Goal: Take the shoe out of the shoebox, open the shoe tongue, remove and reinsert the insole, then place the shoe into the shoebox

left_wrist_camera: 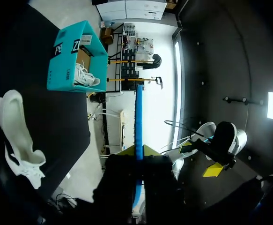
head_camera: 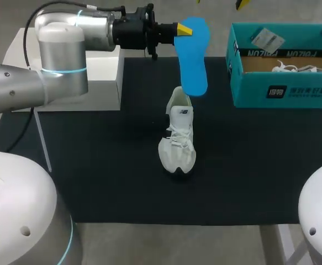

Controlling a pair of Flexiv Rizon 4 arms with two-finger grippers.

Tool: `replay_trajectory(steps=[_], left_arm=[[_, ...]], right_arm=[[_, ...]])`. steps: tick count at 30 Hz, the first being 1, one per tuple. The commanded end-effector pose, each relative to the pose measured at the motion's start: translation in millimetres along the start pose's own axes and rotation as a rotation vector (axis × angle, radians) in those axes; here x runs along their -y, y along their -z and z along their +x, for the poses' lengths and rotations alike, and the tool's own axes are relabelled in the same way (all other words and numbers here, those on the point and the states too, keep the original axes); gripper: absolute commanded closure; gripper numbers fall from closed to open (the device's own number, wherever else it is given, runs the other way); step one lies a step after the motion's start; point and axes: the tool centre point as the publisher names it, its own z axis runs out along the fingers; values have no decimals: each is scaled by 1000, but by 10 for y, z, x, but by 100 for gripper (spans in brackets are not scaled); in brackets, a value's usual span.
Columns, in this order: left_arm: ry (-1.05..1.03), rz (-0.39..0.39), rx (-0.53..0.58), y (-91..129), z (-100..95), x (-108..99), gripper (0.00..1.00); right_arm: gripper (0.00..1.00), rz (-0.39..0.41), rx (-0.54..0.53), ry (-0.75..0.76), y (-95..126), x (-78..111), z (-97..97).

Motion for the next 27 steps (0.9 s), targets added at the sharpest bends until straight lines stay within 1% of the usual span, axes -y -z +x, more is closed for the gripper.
replay_trajectory(steps=[1, 5, 10, 13, 17, 23, 27], left_arm=[[-6, 5, 1, 6, 16, 67, 100], [-18, 11, -3, 3, 29, 106, 100], [-30, 17, -47, -2, 37, 127, 100], [-32, 27, -69, 16, 42, 132, 100], [-30, 31, -67, 30, 36, 138, 100], [-27, 30, -55, 34, 31, 142, 100], [-28, 26, -49, 35, 33, 143, 100]], right_arm=[[0, 3, 98, 5, -8, 7, 112], [0, 5, 114, 18, -40, 28, 182], [0, 12, 147, 21, -98, 14, 245], [0, 14, 145, 19, -131, 12, 308], [0, 19, 151, 9, -168, 13, 356], [0, 30, 229, -58, -161, 25, 353], [0, 24, 220, -73, -166, 29, 343]])
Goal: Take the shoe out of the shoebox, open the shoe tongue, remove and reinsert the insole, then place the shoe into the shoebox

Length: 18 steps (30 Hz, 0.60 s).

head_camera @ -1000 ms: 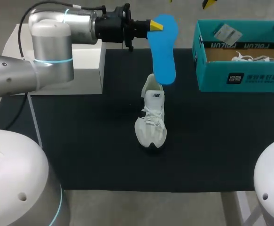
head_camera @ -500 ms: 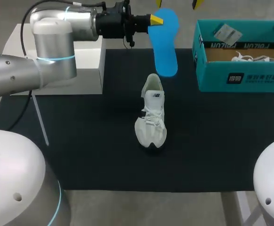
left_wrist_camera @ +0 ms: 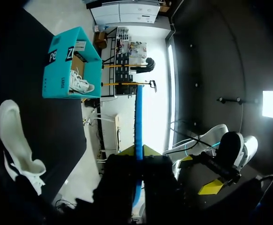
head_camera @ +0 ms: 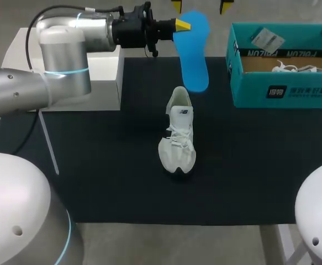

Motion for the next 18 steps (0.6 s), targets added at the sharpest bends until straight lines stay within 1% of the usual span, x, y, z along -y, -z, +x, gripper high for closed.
replay_trajectory(steps=[1, 2, 3, 18], left_arm=[[0, -6, 6, 0, 4, 9, 100], [0, -8, 7, -1, 4, 10, 100], [1, -13, 10, -5, 4, 12, 100], [0, -19, 7, -24, 4, 14, 100]], right_arm=[[0, 0, 19, 0, 22, -18, 44], [0, -3, 18, -1, 24, -21, 51], [0, -13, -6, 6, 29, -24, 58], [0, -13, -6, 6, 29, -24, 58]])
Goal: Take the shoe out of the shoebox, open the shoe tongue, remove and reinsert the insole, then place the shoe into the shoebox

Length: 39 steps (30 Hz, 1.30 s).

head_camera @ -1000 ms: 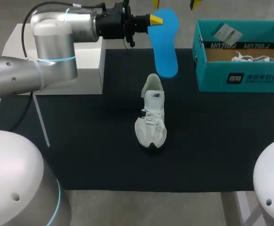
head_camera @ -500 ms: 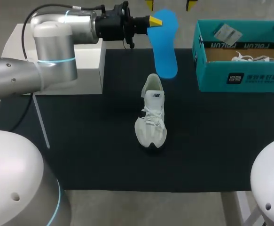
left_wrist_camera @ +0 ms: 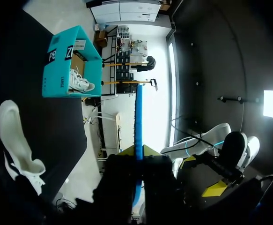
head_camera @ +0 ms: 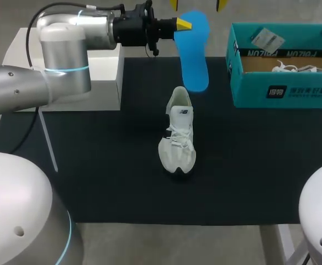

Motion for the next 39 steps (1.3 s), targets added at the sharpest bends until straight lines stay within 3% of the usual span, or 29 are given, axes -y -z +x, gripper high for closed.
replay_trajectory(steps=[1, 27, 34, 39], left_arm=[[0, -4, -1, -1, -11, 17, 100], [0, -4, -1, -1, -11, 17, 100], [0, -4, -1, -1, -11, 17, 100], [0, -4, -1, -1, -11, 17, 100]], right_arm=[[0, -1, -1, -1, 2, 7, -7], [0, -1, -1, -1, 2, 7, -7], [0, 45, -329, -137, -4, -34, -277], [0, 31, -562, -177, -20, -12, -470]])
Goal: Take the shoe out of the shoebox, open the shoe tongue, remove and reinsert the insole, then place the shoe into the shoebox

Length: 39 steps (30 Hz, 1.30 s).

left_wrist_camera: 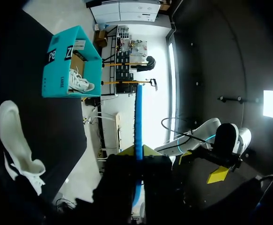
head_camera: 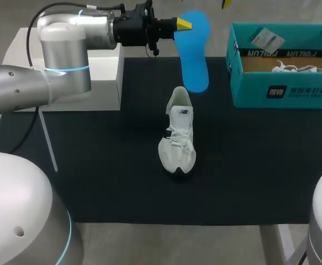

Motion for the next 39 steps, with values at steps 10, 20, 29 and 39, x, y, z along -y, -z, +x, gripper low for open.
replay_trajectory(steps=[10, 20, 29, 39], left_arm=[[0, -3, -1, 0, -10, 11, 100], [0, -3, -1, 0, -10, 11, 100], [0, -3, -1, 0, -10, 11, 100], [0, -3, -1, 0, -10, 11, 100]], right_arm=[[0, -31, -535, -114, -53, -5, -436], [0, -31, -535, -114, -53, -5, -436], [0, -69, -619, -122, -95, -33, -451], [0, -329, -1343, 75, -252, -17, -496]])
